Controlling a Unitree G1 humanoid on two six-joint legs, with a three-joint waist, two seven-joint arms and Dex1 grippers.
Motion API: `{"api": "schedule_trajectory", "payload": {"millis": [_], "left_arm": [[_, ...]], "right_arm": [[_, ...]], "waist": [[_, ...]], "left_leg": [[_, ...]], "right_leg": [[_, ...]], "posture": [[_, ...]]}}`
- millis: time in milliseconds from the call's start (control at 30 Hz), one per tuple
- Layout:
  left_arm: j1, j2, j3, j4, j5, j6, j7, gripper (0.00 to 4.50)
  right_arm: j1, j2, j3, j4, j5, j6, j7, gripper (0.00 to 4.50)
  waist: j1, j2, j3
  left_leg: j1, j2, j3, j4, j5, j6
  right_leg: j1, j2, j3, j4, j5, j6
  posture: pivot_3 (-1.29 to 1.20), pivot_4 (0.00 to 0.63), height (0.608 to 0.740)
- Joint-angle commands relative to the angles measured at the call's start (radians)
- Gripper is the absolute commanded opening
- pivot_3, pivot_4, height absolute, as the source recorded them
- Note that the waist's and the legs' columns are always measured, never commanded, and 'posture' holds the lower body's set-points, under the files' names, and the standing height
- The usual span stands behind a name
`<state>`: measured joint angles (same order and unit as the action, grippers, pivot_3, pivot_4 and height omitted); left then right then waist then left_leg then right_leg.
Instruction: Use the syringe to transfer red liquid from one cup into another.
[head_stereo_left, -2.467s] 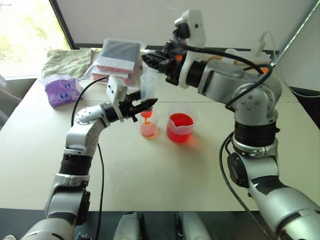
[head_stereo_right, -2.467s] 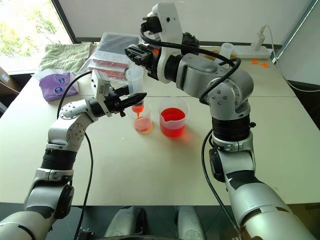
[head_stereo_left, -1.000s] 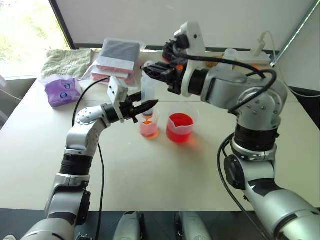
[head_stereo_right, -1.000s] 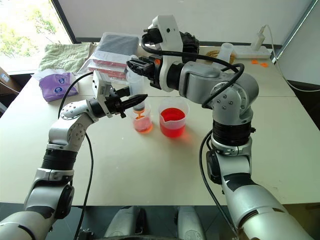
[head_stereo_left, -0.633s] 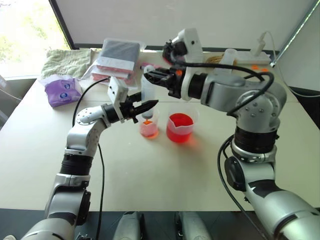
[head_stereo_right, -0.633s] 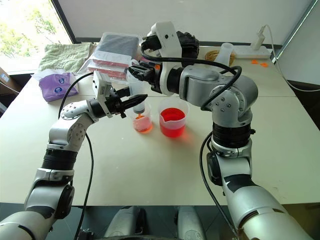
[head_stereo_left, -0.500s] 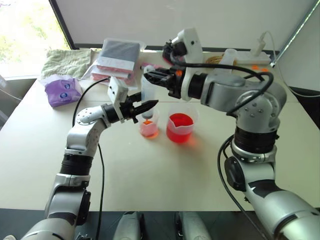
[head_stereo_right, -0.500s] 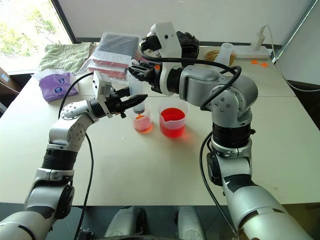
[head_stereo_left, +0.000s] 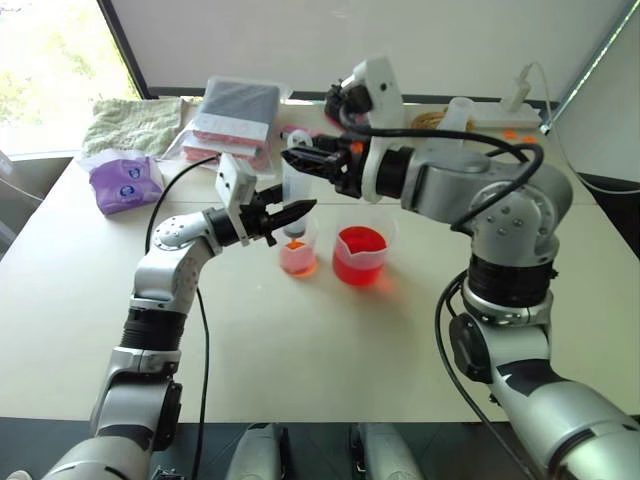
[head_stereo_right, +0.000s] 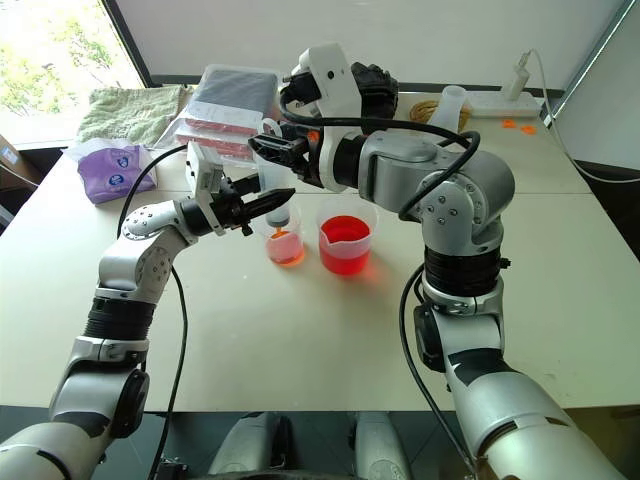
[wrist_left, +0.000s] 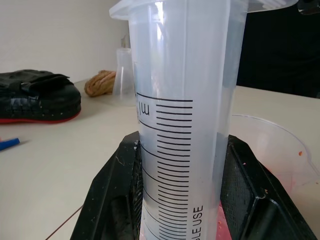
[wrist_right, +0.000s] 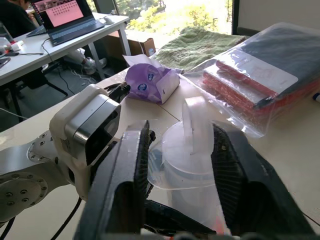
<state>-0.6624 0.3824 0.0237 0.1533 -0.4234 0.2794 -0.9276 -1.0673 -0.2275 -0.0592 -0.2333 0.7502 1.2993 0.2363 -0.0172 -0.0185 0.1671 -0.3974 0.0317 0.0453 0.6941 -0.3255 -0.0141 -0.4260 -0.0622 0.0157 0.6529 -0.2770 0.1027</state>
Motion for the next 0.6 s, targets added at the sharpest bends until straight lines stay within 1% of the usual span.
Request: {"api": "schedule_trajectory", "payload": {"millis": [33, 67, 100, 367, 600], "left_arm": [[-0.044, -0.004, 0.026, -0.043, -0.026, -0.022, 0.002, 1.53], [-0.044, -0.003, 0.026, -0.043, -0.026, -0.022, 0.002, 1.53], [-0.045, -0.003, 0.026, -0.044, -0.026, -0.022, 0.003, 1.53], [-0.043, -0.005, 0.027, -0.051, -0.032, -0.017, 0.006, 1.53], [-0.066, -0.005, 0.059, -0.087, -0.101, 0.08, 0.048, 1.53]], "right_arm": [[-0.005, -0.004, 0.0, -0.006, 0.003, 0.008, 0.015, 3.81], [-0.006, -0.007, 0.0, -0.005, 0.002, 0.006, 0.02, 4.27], [-0.008, -0.008, -0.002, -0.004, 0.002, 0.008, 0.022, 4.4], [-0.026, -0.031, -0.043, 0.007, 0.009, 0.023, 0.028, 4.4], [-0.045, -0.102, -0.113, 0.052, 0.016, 0.031, 0.061, 4.4]], "waist": [[0.0, 0.0, 0.0], [0.0, 0.0, 0.0], [0.001, 0.0, 0.0], [0.0, 0.0, 0.0], [0.002, 0.0, 0.0]], "left_leg": [[0.0, 0.0, 0.0, 0.0, 0.0, 0.0], [0.0, 0.0, 0.0, 0.0, 0.0, 0.0], [0.0, 0.0, 0.0, 0.0, 0.0, 0.0], [0.0, 0.0, 0.0, 0.0, 0.0, 0.0], [0.0, 0.0, 0.0, 0.0, 0.0, 0.0]], "right_leg": [[0.0, 0.0, 0.0, 0.0, 0.0, 0.0], [0.0, 0.0, 0.0, 0.0, 0.0, 0.0], [0.0, 0.0, 0.0, 0.0, 0.0, 0.0], [0.0, 0.0, 0.0, 0.0, 0.0, 0.0], [0.0, 0.0, 0.0, 0.0, 0.0, 0.0]], "posture": [[0.0, 0.15, 0.74], [0.0, 0.15, 0.74], [0.0, 0.15, 0.74], [0.0, 0.15, 0.74], [0.0, 0.15, 0.74]]}}
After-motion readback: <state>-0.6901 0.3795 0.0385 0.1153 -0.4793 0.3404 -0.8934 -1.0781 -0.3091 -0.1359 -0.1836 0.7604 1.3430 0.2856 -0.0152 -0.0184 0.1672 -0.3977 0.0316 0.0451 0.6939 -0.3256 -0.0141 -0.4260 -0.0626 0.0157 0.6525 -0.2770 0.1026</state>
